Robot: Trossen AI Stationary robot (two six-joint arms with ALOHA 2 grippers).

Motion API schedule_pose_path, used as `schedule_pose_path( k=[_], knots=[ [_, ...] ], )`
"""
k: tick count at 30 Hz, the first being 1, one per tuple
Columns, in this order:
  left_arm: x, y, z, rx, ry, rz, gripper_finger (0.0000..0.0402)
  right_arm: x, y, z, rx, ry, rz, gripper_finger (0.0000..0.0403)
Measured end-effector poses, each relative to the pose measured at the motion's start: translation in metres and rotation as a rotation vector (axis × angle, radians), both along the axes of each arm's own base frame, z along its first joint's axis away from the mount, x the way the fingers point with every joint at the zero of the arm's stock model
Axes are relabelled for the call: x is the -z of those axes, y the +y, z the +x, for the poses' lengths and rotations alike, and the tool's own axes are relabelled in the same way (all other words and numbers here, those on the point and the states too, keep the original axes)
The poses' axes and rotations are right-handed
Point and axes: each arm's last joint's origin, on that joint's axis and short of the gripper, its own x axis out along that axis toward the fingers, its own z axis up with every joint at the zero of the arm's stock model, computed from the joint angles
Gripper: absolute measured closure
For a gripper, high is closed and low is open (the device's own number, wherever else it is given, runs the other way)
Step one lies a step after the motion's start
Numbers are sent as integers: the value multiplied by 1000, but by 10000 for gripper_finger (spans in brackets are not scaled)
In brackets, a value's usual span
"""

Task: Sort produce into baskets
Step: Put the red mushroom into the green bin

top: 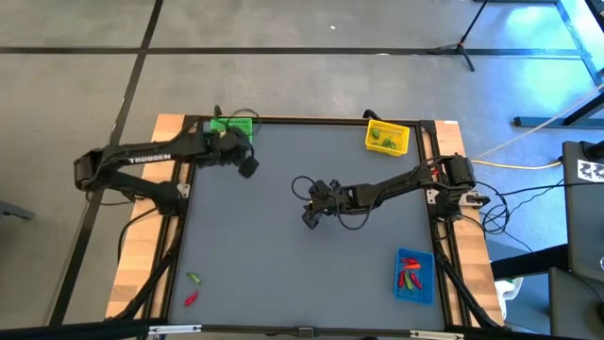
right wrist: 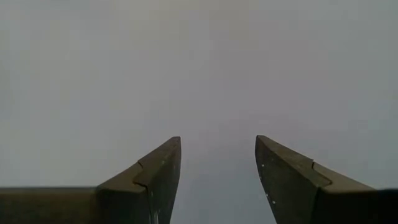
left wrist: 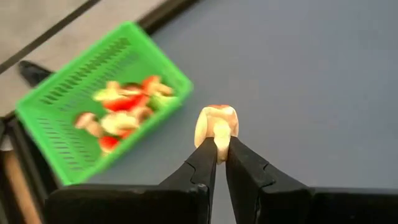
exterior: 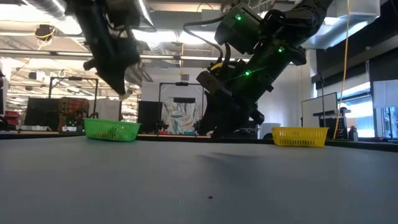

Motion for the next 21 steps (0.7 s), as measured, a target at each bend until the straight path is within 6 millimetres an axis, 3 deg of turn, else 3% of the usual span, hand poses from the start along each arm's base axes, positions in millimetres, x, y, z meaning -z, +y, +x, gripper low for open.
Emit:
schedule_pose_path(
  k=[10,16,21],
  knots=[
    [26,58,-29,-210,-8,60,373,1,0,-1,3,19,-11,196],
    [33,76,-36,-269,-47,102,370,1,0,-2,3,26,-13,196],
    [35,84,-40,-288,-36,108,335,2,0,-2,2,31,-14,196]
  ],
)
